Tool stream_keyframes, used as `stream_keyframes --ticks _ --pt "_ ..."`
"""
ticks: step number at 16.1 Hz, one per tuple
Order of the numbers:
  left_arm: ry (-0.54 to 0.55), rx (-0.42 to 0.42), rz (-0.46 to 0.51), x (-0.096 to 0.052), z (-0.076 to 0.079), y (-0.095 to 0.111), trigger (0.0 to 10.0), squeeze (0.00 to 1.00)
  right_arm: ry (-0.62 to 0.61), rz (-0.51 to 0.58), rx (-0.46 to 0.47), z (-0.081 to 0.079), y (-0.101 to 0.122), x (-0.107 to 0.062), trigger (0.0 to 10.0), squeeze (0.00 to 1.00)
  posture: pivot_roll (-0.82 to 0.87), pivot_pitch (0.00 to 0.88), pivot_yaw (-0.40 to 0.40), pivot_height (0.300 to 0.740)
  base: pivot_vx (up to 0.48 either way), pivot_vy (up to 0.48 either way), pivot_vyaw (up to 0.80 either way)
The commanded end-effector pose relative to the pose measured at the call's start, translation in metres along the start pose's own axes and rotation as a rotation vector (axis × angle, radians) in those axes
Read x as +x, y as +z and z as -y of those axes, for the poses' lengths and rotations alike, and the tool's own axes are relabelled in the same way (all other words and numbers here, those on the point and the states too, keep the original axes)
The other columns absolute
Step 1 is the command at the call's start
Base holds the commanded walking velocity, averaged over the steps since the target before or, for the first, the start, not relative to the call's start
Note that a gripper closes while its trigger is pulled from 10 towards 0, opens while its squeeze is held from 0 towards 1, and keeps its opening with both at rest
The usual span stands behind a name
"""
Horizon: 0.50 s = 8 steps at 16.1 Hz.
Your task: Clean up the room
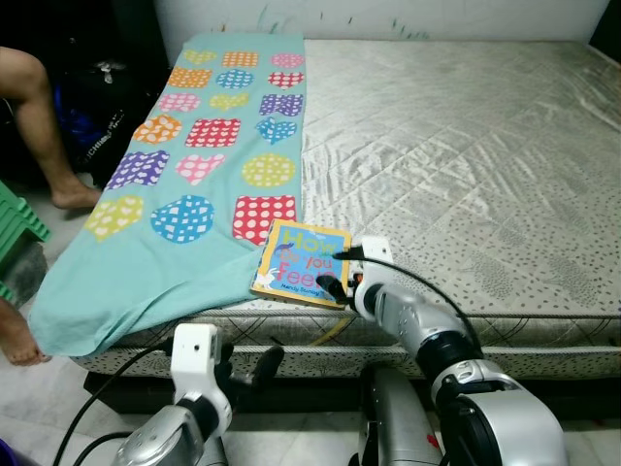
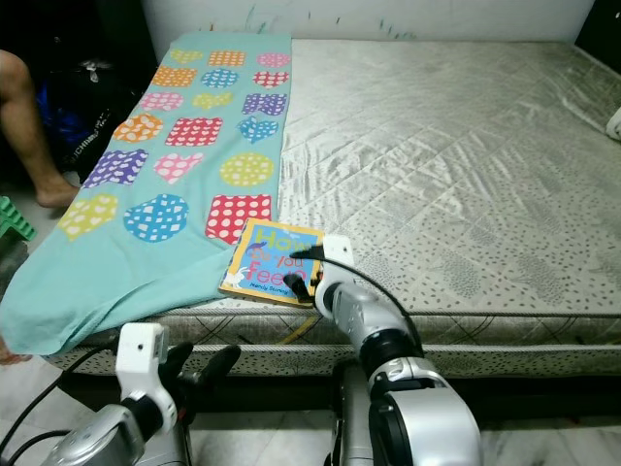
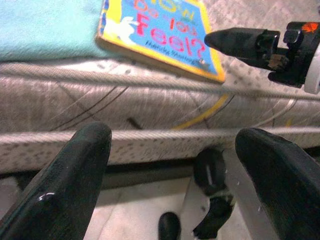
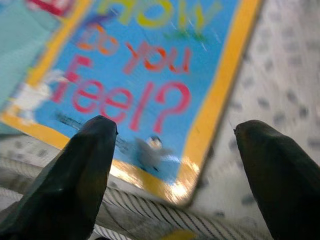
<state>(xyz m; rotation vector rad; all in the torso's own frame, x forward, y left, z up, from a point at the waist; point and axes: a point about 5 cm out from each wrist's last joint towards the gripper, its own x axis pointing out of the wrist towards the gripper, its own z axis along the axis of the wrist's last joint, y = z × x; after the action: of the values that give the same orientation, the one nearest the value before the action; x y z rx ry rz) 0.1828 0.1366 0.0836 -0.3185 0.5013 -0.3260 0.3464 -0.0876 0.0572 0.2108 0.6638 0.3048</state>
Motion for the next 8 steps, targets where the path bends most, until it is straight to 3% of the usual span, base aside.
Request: stream_keyframes --ticks 1,5,8 --pt "0.001 0.007 -0.002 -0.003 0.001 0.002 10.0 0.00 -0.031 -0.003 0.027 0.003 -0.004 0.000 10.0 1.00 0.11 0.089 -0.018 0.519 0.000 0.000 0.00" --pt "-0.015 0.001 -0.024 -0.007 0.005 0.000 10.0 0.00 -0.128 -0.017 0.048 0.010 -0.015 0.001 10.0 1.00 0.11 0.110 -0.012 0.519 0.000 0.000 0.00" --pt "-0.033 -0.001 -0.045 -0.008 0.008 -0.003 10.0 0.00 -0.132 -0.071 0.048 0.005 -0.031 0.003 10.0 1.00 0.10 0.117 -0.014 0.519 0.000 0.000 0.00"
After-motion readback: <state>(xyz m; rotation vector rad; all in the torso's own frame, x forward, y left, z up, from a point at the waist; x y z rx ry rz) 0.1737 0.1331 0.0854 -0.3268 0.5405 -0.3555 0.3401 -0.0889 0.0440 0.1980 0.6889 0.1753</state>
